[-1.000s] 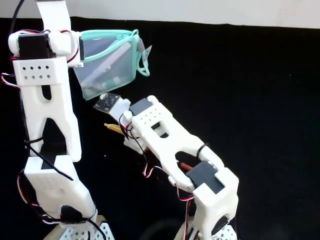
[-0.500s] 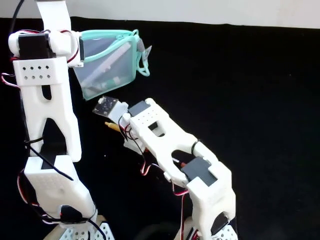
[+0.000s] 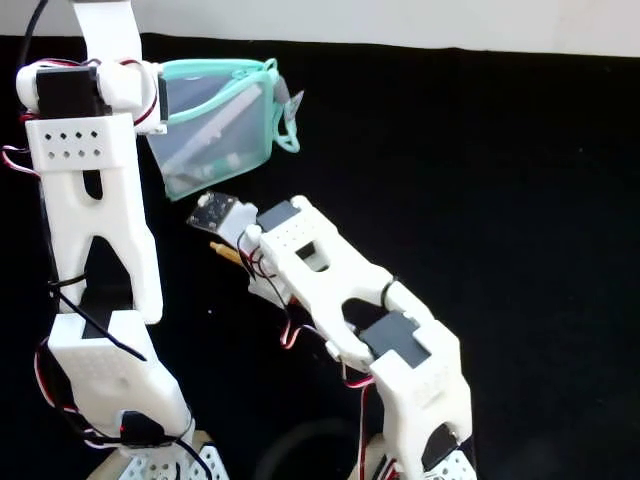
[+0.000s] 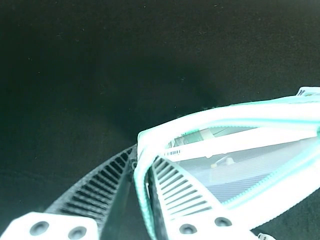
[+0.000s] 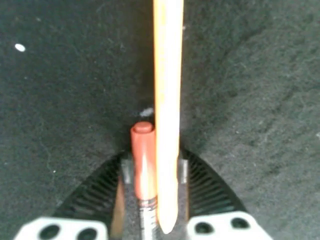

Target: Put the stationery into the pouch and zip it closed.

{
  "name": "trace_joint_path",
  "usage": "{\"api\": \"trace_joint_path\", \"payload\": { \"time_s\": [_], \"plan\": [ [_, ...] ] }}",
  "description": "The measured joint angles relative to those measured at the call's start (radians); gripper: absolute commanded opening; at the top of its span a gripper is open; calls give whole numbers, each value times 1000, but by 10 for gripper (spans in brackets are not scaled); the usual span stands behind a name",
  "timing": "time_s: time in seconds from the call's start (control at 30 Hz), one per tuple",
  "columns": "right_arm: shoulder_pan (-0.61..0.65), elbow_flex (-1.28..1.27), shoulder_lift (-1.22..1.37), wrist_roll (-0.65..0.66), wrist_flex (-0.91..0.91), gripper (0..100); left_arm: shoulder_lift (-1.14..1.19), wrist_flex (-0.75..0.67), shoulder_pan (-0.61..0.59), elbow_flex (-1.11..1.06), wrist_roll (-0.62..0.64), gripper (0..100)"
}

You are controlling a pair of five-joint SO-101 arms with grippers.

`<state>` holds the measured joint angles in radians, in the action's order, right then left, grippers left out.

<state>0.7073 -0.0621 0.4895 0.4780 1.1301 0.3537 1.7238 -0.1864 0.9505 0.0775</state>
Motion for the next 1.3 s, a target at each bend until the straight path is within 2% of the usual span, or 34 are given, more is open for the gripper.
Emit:
{"api": "trace_joint_path", "payload": {
  "time_s": [0.3, 0.67, 1.3],
  "plan": [
    [-2, 23, 9, 0, 3, 8, 0, 0, 0, 0, 2, 6],
    [-60, 78, -41, -35, 49, 8, 0, 0, 0, 0, 2, 6],
    [-150, 78, -443, -212, 66, 8, 0, 0, 0, 0, 5, 6]
  ]
}}
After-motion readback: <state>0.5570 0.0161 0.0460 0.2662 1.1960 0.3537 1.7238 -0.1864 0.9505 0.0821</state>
